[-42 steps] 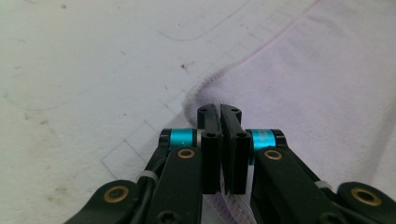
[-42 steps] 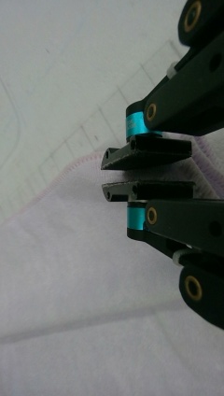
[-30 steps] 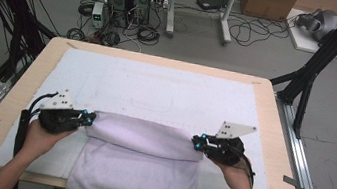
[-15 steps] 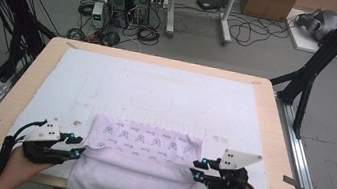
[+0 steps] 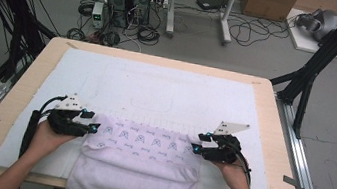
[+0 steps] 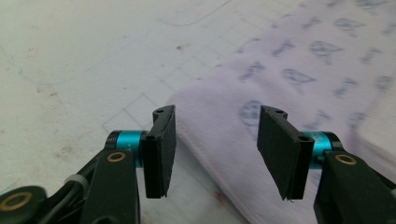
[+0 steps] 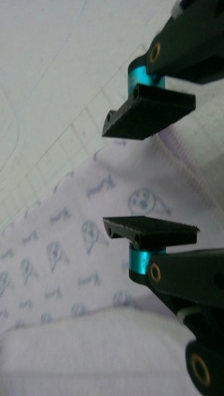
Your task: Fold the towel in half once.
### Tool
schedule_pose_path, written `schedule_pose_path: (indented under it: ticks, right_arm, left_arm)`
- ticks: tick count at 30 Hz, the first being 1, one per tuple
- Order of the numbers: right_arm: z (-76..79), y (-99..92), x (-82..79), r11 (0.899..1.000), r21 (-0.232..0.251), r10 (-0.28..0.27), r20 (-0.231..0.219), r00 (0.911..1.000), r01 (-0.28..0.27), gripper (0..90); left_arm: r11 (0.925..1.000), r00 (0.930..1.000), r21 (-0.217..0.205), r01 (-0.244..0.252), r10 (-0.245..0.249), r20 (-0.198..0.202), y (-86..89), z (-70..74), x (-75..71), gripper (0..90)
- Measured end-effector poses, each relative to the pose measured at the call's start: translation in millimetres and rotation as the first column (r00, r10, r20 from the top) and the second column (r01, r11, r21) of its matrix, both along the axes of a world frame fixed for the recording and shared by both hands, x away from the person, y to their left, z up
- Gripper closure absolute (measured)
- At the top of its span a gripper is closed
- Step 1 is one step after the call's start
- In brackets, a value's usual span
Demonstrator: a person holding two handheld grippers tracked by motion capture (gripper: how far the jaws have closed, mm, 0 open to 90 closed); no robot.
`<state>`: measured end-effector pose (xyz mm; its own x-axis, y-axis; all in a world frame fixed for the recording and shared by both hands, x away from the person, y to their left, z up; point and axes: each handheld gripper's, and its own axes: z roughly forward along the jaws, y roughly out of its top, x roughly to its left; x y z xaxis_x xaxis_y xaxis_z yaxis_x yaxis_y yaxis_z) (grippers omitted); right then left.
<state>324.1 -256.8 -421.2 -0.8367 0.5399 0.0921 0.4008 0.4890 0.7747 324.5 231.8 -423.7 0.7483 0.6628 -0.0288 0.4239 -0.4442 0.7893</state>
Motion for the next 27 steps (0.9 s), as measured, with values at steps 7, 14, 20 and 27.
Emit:
schedule_pose_path:
  ticks: [7, 14, 20, 27]
  right_arm:
    - [-16.8, -5.7, 18.1, 0.997, -0.055, -0.065, -0.045, 0.9969, 0.062, 39.8]
    - [-23.4, -1.9, 22.8, 0.997, -0.062, -0.037, -0.062, 0.9974, 0.034, 48.5]
    - [-22.0, 1.9, 21.1, 0.998, -0.067, 0.001, -0.068, 0.9977, -0.006, 68.5]
    - [-17.8, 6.2, 20.4, 0.996, -0.074, 0.044, -0.092, 0.9948, -0.051, 81.6]
  left_arm:
    - [0.9990, 0.9947, 0.029, -0.034, 0.036, -0.097, -5.3, -18.6, 21.6, 40.8]
    - [0.9986, 0.9953, 0.039, -0.034, 0.037, -0.090, -5.5, -18.1, 20.4, 49.4]
    - [0.9989, 0.9959, 0.041, 0.025, -0.022, -0.088, -9.3, -16.8, 16.0, 73.9]
    - [0.9975, 0.9949, 0.052, 0.048, -0.043, -0.092, -10.0, -14.6, 15.7, 81.9]
